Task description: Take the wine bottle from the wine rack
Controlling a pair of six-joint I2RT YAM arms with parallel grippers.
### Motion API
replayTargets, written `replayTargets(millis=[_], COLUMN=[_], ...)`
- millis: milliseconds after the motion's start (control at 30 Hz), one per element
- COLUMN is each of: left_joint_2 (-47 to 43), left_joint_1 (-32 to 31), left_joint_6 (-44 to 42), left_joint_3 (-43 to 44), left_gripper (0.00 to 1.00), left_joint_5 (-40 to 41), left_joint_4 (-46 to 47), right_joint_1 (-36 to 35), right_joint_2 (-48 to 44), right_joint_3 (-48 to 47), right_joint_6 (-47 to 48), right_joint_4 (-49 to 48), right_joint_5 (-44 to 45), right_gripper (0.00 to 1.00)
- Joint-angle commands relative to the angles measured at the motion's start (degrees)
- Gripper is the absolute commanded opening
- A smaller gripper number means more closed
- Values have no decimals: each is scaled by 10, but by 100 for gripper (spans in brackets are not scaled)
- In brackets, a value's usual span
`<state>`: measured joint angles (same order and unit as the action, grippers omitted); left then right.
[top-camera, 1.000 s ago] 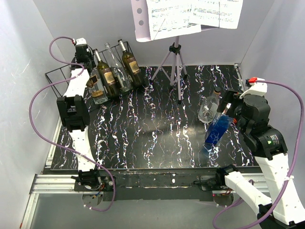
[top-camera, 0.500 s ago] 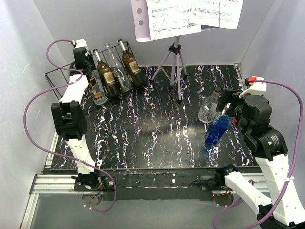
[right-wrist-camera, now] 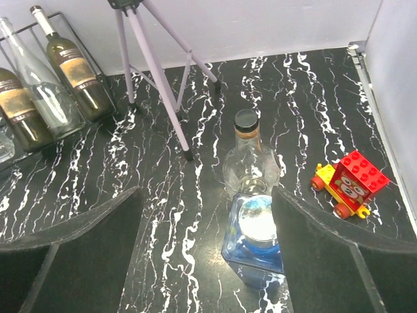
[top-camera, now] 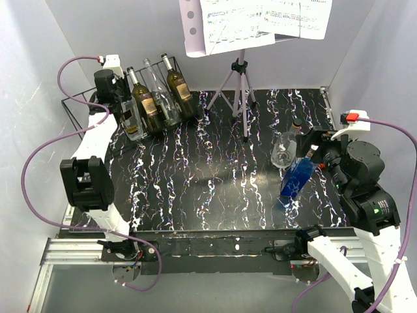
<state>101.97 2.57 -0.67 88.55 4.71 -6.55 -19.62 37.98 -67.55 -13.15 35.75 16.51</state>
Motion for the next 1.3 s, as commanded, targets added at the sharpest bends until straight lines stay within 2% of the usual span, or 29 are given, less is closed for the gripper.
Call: replayTargets(millis=[0,100,200,267,400,567,667,833,1000,1267], left_joint_2=[-128,-161,-205,-230,-264,-268,-256,-212,-120,-3], left_joint_1=[-7,-12,-18,-17,-58,-140,-211,-293,-374,-445], left_joint_6=[18,22,28,25,13,27,22,39,36,10], left_joint_3=[-13,-30,-67,-96,-155,-175,-182,-172,-120,-30], left_gripper=[0,0,0,0,0,0,0,0,0,0], left_joint_5=[-66,-69,-87,-127,-210,-285,-303,-321,-313,-286], left_joint_4=[72,30,33,48,106,137,159,222,239,277], right_joint_1=[1,1,1,1,1,1,1,1,1,1], right_joint_2=[-4,-10,-18,-20,-24,-40,-52,-69,-88,-108], right_joint_3=[0,-2,1,7,16,16,20,29,33,24], right_joint_6=[-1,-3,-6,-9,-13,-15,-17,-17,-20,-12], right_joint_4=[-32,-32,-32,-37,-47,-54,-58,-60,-65,-67], right_joint_5=[-29,-33,-39,-47,-80,-94,-99,-126,-132,-127], right_gripper=[86,86,86,86,87,89,89,89,90,90])
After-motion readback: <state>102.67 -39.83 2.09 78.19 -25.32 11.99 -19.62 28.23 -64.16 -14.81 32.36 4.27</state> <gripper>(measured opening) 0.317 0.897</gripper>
